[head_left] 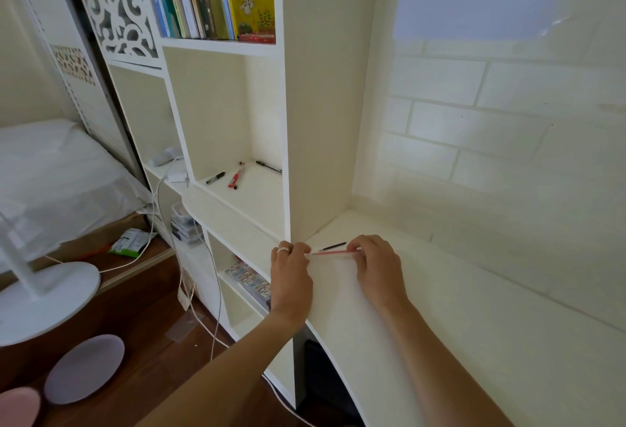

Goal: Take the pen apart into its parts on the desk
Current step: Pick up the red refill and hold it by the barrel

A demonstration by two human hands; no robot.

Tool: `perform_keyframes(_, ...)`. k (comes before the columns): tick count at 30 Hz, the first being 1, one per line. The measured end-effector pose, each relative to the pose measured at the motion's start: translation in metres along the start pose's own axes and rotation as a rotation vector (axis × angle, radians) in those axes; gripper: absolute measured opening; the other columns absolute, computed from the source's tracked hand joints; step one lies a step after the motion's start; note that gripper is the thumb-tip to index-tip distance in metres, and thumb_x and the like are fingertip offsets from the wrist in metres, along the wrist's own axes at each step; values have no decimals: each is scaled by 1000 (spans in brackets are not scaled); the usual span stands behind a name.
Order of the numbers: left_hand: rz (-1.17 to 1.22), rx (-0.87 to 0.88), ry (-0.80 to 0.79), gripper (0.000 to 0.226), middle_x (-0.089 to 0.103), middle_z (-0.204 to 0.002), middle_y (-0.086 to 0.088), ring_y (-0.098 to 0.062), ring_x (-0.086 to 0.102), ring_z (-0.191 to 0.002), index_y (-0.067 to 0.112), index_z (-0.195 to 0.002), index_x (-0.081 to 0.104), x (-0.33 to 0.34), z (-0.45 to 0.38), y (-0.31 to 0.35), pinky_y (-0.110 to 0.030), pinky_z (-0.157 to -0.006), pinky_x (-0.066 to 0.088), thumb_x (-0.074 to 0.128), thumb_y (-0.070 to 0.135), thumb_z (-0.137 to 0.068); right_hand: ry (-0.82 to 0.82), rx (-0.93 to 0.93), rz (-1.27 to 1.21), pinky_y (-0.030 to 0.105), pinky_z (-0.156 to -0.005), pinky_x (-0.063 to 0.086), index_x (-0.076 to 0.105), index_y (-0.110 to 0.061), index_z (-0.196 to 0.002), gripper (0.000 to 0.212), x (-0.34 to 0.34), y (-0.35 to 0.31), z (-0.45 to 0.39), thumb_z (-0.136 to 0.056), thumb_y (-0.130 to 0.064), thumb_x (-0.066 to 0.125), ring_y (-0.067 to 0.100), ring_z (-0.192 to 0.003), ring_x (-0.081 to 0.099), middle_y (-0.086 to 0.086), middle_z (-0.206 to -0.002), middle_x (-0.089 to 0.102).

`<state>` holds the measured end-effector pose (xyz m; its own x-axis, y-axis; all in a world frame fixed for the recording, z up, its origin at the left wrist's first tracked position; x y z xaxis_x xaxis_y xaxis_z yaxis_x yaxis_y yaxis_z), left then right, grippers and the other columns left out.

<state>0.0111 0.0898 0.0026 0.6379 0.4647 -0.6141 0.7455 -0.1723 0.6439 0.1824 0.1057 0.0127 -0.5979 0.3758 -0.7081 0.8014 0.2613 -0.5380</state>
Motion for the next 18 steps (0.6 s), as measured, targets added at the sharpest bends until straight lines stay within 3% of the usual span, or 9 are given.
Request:
perform_keyframes(6, 20, 30, 6, 37, 51, -99, 0, -13, 40, -96, 14, -97, 62, -3, 0, -2, -14, -75, 32, 45, -16, -85, -17, -56, 1, 42, -90, 49, 71, -21, -99, 23, 1, -5, 2, -92, -3, 60, 24, -102, 60, -3, -108, 68)
perform_keyframes(16, 1, 96, -31, 28, 53, -96, -1, -11, 37, -90, 11, -96, 63, -3, -1, 3, -5, -72, 33, 51, -12, -87, -74, -121, -12, 37, -86, 48, 74, -19, -101, 16, 0, -7, 1, -95, -10, 63, 23, -96, 56, -2, -99, 68)
perform_keyframes(18, 18, 88, -48, 28, 52, -93, 2, -11, 38, -91, 13, -93, 64, -3, -2, 3, -9, -72, 35, 51, -11, -85, -99, -131, -27, 32, -84, 46, 74, -18, -101, 14, 1, -5, 0, -96, -12, 62, 21, -95, 55, -2, -99, 68)
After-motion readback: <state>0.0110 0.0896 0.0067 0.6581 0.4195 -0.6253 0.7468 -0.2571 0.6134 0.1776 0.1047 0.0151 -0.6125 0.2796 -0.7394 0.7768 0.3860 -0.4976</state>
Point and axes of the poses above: each hand's wrist, its own z-axis away from the middle knuckle, its own x-axis out of the palm, y = z × x, the point moved 4 cm from there along -z, towards the middle knuckle
